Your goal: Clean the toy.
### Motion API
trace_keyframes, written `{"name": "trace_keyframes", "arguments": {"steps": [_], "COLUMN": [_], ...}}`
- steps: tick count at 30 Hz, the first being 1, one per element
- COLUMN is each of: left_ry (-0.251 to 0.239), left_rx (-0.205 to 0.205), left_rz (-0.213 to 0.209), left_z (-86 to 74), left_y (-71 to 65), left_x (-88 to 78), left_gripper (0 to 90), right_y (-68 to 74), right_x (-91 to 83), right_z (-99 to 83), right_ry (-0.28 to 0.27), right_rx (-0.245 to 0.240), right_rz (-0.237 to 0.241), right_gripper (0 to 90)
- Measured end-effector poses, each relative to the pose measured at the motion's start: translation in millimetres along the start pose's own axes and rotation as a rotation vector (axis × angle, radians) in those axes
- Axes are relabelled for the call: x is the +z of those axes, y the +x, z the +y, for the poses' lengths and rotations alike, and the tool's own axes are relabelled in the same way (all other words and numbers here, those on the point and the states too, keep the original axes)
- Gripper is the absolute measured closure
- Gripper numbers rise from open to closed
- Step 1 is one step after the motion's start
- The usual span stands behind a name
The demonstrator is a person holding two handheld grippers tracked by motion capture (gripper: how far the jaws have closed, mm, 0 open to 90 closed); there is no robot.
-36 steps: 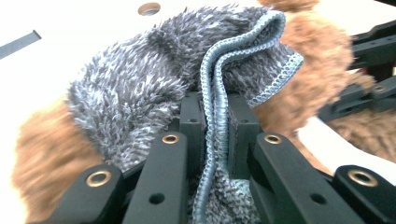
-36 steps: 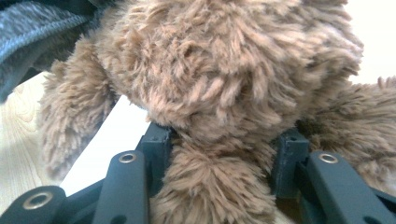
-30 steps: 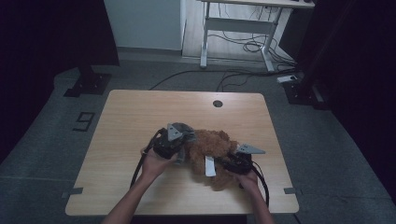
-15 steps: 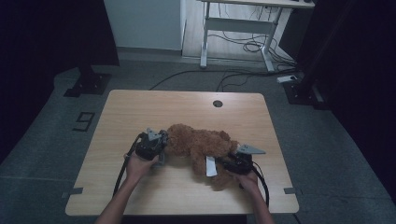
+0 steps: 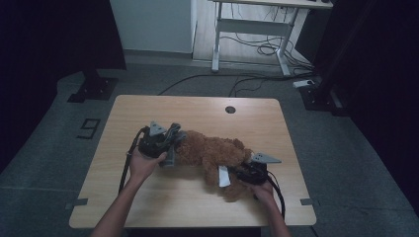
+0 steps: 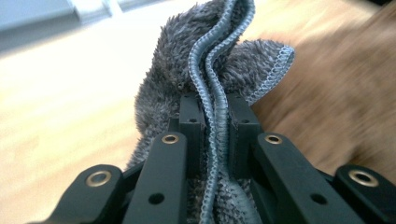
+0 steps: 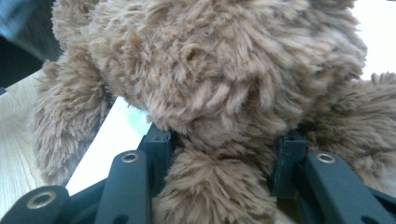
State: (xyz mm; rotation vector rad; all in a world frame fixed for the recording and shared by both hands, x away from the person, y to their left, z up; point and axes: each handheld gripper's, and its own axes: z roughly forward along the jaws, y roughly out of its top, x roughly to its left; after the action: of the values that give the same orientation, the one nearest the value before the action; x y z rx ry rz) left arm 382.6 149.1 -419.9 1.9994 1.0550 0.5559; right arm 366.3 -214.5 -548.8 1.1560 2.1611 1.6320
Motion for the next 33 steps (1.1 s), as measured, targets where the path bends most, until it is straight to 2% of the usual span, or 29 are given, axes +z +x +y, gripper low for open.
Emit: {"name": "trace_keyframes", "arguments": {"steps": [2,4,7,9,11,12,14,16,18,19,20,23,26,28,29,30,31,33], "left_ry": [-0.012,-0.014,0.018,0.067,0.088,0.076,0.057,0.058,0.073,0.089,0.095,0.094,0.132,0.167,0.174,0.177,0.172,0.164], "left_rx": [0.025,0.041,0.061,0.076,0.069,0.046,-0.030,-0.057,-0.033,-0.005,-0.001,-0.043,-0.056,-0.132,-0.201,-0.243,-0.272,-0.295], "left_rz": [-0.019,-0.032,-0.045,-0.018,0.004,-0.001,-0.039,-0.046,0.006,0.042,0.056,0.042,0.078,0.034,-0.012,-0.048,-0.085,-0.111], "left_z": [14.7,25.8,35.8,32.7,23.4,20.2,14.6,12.8,12.0,11.3,10.7,4.0,-5.0,-16.5,-25.6,-33.1,-41.5,-49.1], "left_y": [-10.1,-21.6,-37.0,-41.1,-37.2,-33.9,-21.7,-15.1,-13.2,-12.1,-11.1,-3.4,4.5,15.7,23.3,28.7,32.9,35.9], "left_x": [-1.0,5.5,28.2,46.8,60.7,62.9,63.1,61.5,60.7,60.8,61.0,61.8,65.9,70.3,72.8,74.5,76.0,75.6], "left_gripper": [78.9,78.8,78.6,78.4,78.3,78.3,78.4,78.4,78.4,78.5,78.6,78.8,79.1,79.2,79.2,79.2,79.2,79.2], "right_y": [0.1,-0.2,-0.4,-0.1,0.7,1.4,2.5,3.4,4.0,4.3,4.6,4.4,3.8,3.2,2.7,2.0,1.6,1.0], "right_x": [-0.2,-0.3,-0.4,-0.5,-0.1,0.0,1.0,1.5,1.7,1.7,1.7,1.8,1.8,1.6,1.2,1.0,0.9,0.9], "right_z": [-0.1,-0.1,-0.1,-0.1,-0.1,0.2,0.3,0.3,0.2,0.2,0.2,0.1,0.0,-0.2,-0.3,-0.5,-0.6,-0.6], "right_ry": [0.002,0.003,0.005,0.005,0.001,0.002,-0.004,-0.005,-0.005,-0.005,-0.005,-0.003,-0.002,0.001,0.003,0.003,0.003,0.005], "right_rx": [0.005,0.005,0.005,0.002,-0.003,-0.003,-0.005,-0.007,-0.009,-0.009,-0.009,-0.006,-0.008,-0.007,-0.007,-0.004,-0.002,-0.006], "right_rz": [-0.002,-0.001,0.000,-0.001,-0.002,0.000,0.001,0.002,0.000,-0.001,-0.003,-0.003,-0.003,-0.004,-0.005,-0.005,-0.005,-0.004], "right_gripper": [53.3,53.3,53.3,53.3,53.3,53.3,53.3,53.3,53.3,53.3,53.4,53.4,53.5,53.5,53.6,53.6,53.6,53.7]}}
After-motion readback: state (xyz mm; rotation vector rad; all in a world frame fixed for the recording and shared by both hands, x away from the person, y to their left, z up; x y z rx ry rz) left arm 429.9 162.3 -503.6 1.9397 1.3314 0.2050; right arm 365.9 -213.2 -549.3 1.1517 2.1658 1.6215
